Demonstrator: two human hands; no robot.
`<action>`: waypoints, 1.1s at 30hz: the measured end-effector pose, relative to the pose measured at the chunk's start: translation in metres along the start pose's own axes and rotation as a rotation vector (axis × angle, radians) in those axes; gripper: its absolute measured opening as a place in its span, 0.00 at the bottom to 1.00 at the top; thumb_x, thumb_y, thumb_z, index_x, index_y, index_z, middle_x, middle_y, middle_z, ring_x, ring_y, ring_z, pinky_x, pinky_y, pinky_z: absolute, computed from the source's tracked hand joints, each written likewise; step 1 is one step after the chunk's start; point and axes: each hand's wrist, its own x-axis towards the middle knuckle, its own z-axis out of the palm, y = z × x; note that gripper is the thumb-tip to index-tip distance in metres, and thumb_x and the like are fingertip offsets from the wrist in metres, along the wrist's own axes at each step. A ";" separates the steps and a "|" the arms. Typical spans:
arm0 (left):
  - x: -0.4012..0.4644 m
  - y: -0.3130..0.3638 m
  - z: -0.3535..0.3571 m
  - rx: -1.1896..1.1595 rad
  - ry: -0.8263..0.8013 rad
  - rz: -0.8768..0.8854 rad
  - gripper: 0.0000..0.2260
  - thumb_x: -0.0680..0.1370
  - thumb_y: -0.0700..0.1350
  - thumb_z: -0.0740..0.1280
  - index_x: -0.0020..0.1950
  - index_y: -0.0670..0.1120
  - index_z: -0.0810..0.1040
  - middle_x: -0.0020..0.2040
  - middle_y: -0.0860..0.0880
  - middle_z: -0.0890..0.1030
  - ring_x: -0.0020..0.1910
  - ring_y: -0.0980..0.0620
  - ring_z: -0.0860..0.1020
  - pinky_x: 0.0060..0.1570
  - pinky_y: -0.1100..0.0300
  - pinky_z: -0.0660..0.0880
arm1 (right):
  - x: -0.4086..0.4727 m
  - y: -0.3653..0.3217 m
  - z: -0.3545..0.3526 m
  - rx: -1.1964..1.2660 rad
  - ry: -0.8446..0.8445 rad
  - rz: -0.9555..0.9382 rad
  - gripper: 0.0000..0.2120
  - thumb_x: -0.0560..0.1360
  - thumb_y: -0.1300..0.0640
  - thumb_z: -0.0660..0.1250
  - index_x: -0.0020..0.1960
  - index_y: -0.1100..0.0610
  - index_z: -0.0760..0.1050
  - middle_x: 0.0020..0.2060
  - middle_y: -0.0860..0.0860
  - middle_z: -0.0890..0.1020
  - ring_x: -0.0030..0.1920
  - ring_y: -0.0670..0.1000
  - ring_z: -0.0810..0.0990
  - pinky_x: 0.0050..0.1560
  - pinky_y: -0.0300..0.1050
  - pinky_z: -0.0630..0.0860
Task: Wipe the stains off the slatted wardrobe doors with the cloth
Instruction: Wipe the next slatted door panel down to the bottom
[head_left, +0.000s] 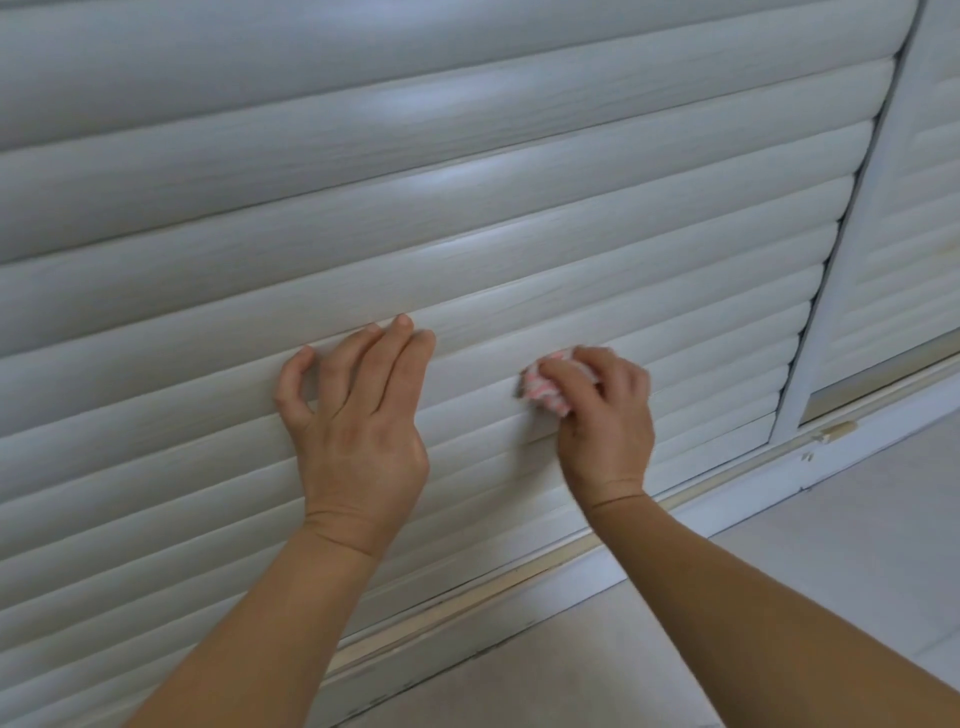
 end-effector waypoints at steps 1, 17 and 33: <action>0.000 0.000 0.000 0.000 0.007 0.002 0.23 0.70 0.32 0.57 0.61 0.45 0.78 0.61 0.49 0.78 0.62 0.50 0.71 0.62 0.43 0.62 | 0.004 0.008 -0.005 0.003 0.021 0.116 0.14 0.71 0.60 0.64 0.53 0.48 0.78 0.55 0.50 0.73 0.55 0.56 0.67 0.42 0.47 0.72; 0.000 -0.001 -0.004 0.038 -0.025 0.032 0.23 0.70 0.33 0.57 0.61 0.45 0.78 0.61 0.49 0.78 0.62 0.49 0.72 0.63 0.44 0.60 | -0.003 -0.022 0.003 0.027 -0.103 -0.181 0.14 0.71 0.57 0.62 0.55 0.45 0.71 0.54 0.49 0.70 0.53 0.57 0.69 0.41 0.42 0.67; -0.001 0.021 0.001 0.026 -0.050 0.009 0.20 0.71 0.34 0.57 0.61 0.45 0.77 0.61 0.46 0.77 0.64 0.46 0.70 0.65 0.42 0.57 | 0.019 -0.044 -0.003 0.201 0.049 0.300 0.15 0.74 0.56 0.63 0.59 0.50 0.76 0.56 0.52 0.73 0.56 0.55 0.68 0.47 0.40 0.65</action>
